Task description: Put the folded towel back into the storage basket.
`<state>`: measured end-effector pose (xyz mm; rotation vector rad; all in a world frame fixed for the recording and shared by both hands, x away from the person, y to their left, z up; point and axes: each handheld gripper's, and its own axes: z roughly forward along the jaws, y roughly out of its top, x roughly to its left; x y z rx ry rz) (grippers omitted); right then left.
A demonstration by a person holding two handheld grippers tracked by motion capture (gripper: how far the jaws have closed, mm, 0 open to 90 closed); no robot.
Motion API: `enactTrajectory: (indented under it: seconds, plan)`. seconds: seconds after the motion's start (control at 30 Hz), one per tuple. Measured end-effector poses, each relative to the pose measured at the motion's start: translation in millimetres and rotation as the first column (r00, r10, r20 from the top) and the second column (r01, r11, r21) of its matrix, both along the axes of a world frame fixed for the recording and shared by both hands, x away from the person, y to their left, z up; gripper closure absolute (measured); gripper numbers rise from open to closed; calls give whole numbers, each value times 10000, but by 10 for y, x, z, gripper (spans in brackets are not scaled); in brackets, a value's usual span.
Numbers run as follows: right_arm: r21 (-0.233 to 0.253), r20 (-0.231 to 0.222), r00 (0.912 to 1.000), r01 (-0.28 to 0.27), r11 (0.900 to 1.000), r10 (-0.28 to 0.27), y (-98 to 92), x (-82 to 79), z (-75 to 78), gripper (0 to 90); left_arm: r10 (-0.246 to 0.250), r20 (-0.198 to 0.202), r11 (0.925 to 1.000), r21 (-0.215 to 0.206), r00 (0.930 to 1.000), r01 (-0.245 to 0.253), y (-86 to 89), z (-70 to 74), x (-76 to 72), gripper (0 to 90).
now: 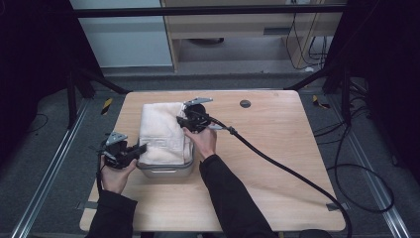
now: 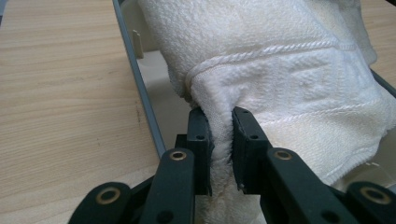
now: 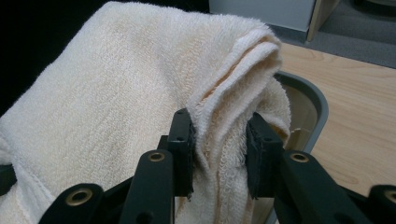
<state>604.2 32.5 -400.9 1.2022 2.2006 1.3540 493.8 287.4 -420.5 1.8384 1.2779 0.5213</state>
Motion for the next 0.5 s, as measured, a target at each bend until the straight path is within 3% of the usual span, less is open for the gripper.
enactTrajectory:
  seconds: [0.5]
  plan:
    - [-462,-12,10000,70,9989,-71,15,10,-191,645,141,-458,9989,452,9989,-120,-49,-121,71,774]
